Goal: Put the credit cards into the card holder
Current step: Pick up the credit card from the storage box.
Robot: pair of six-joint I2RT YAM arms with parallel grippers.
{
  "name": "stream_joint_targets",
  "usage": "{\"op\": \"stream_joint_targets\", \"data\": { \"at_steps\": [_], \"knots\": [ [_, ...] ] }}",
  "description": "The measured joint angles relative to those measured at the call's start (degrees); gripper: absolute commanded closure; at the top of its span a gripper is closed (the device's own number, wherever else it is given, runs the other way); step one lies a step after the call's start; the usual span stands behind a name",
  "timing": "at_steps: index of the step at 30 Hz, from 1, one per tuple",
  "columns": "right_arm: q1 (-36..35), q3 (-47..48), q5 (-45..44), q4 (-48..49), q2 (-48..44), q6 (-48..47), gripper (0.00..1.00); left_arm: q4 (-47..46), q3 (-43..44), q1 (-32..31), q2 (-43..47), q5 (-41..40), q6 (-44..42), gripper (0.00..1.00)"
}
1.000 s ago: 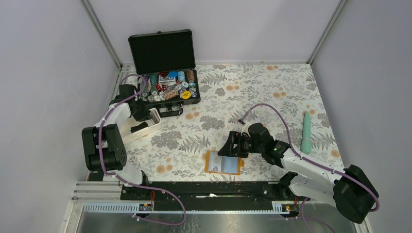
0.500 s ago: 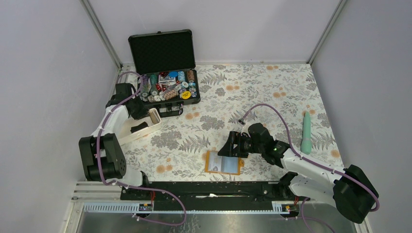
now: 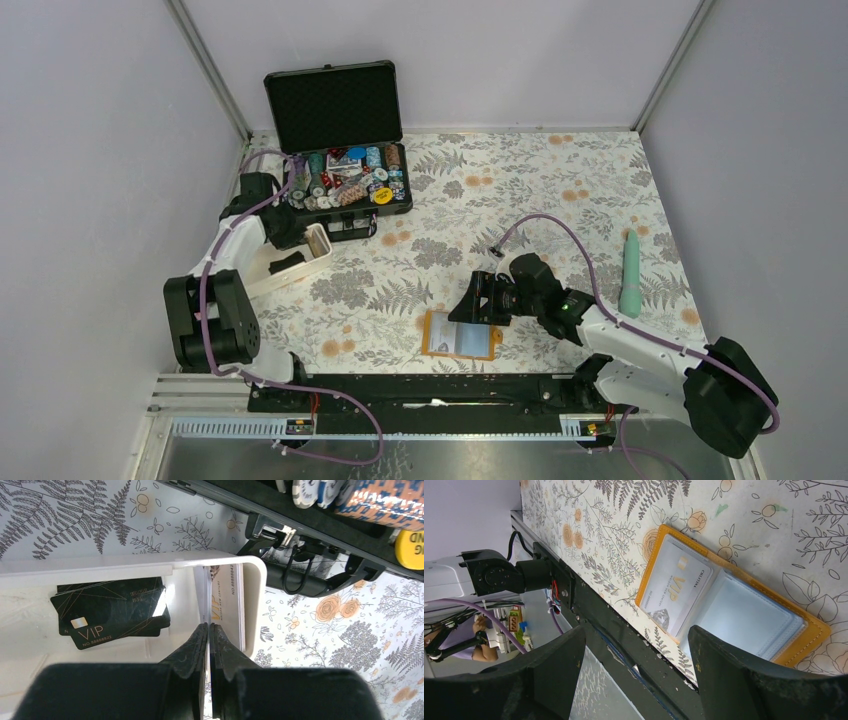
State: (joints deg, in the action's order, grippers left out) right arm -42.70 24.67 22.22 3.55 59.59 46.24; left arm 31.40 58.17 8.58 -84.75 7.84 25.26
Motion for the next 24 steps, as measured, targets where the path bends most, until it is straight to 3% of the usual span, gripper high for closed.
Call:
{"op": "stream_joint_targets", "data": {
  "at_steps": [11, 18, 24],
  "knots": [
    [0.0, 0.0, 0.0, 0.0, 0.1, -0.1, 0.18, 0.0, 0.0, 0.0, -1.9, 0.1, 0.0, 0.86],
    [0.0, 0.0, 0.1, 0.0, 0.1, -0.1, 0.18, 0.0, 0.0, 0.0, -2.5, 0.2, 0.0, 0.86],
    [0.0, 0.0, 0.2, 0.0, 0.1, -0.1, 0.18, -0.1, 0.0, 0.0, -2.5, 0.7, -0.1, 0.92]
  ]
}}
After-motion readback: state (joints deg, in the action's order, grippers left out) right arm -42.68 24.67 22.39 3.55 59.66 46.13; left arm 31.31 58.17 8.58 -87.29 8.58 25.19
